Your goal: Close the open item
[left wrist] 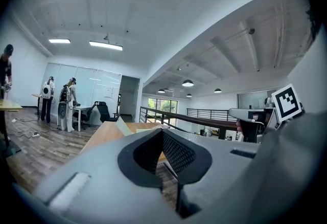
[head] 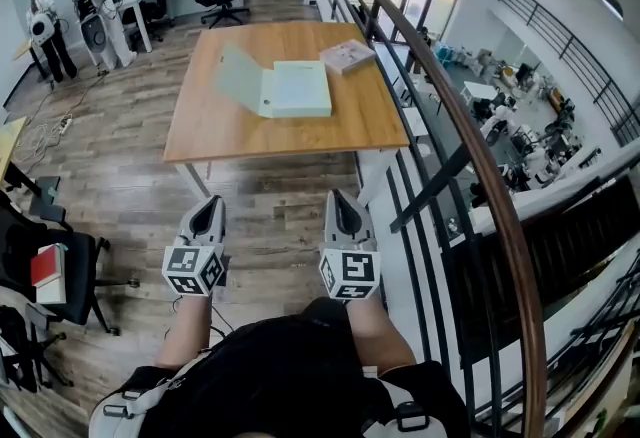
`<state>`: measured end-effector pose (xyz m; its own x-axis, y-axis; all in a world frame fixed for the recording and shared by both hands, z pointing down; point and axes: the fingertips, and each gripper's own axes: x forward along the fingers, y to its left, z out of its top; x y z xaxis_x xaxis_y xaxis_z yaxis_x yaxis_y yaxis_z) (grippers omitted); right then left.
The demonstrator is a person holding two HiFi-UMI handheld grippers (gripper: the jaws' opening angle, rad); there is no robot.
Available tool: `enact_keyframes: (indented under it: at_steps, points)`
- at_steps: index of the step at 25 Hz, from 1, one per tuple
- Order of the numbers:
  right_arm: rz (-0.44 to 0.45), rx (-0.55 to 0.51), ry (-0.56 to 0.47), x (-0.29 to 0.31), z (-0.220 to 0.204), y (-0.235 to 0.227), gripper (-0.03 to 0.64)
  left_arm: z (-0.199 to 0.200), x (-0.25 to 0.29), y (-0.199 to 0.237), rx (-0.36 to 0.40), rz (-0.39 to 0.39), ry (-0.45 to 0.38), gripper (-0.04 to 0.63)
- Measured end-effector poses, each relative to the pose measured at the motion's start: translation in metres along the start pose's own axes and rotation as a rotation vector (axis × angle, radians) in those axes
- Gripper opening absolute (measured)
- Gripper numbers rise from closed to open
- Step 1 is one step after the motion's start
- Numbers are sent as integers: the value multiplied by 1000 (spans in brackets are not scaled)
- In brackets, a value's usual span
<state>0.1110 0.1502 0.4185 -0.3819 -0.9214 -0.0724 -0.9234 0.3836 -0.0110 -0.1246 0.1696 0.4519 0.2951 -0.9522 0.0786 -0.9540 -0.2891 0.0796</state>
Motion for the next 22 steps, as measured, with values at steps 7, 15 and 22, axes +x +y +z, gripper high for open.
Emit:
enact_keyframes:
  at_steps: [7,15,22]
  points:
    - [-13,8,19,27,-12,-8,5,-7,24,15,-23,-14,13,2]
    - [16,27,12,114,-30,-36,5,-5,91,46,28,25,32,2]
    - [40,15,25,188,-38,-80,5,-1,180,59,38,38,67,2]
